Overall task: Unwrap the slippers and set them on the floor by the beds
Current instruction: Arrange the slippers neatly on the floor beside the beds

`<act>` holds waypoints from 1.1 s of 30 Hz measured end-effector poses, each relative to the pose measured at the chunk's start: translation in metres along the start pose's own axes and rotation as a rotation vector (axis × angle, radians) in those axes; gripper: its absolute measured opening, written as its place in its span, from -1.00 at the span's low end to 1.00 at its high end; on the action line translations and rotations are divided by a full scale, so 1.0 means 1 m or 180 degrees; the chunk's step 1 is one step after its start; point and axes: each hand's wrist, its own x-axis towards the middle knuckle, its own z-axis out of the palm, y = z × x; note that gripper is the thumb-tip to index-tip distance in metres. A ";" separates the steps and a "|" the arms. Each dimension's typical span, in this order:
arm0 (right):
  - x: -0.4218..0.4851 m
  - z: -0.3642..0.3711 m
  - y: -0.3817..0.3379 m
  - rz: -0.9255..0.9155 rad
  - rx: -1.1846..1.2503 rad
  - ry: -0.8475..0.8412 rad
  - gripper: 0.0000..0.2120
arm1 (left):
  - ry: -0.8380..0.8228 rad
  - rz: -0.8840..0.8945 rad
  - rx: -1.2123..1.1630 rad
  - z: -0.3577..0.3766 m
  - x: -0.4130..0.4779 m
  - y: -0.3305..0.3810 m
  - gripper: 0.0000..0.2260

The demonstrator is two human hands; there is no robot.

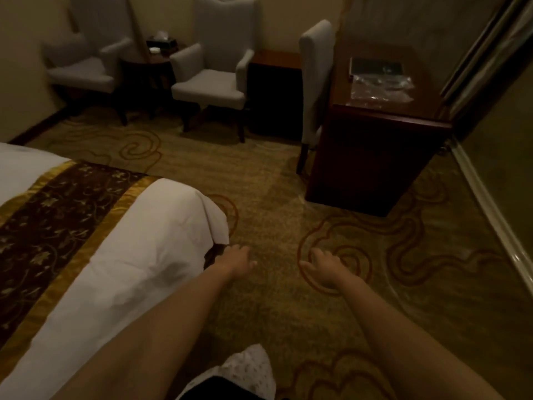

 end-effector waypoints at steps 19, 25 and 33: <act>0.377 -0.209 -0.097 -0.0637 -0.0271 -0.0447 -0.40 | 0.0101 -0.0671 -0.0578 -0.211 0.334 -0.024 -0.50; 0.497 -0.258 -0.155 -0.0846 -0.0624 -0.0586 -0.41 | 0.0191 -0.0963 -0.0730 -0.274 0.420 -0.055 -0.51; 0.671 -0.312 -0.261 -0.1510 -0.1264 -0.0892 -0.37 | 0.0357 -0.1581 -0.1250 -0.350 0.533 -0.110 -0.49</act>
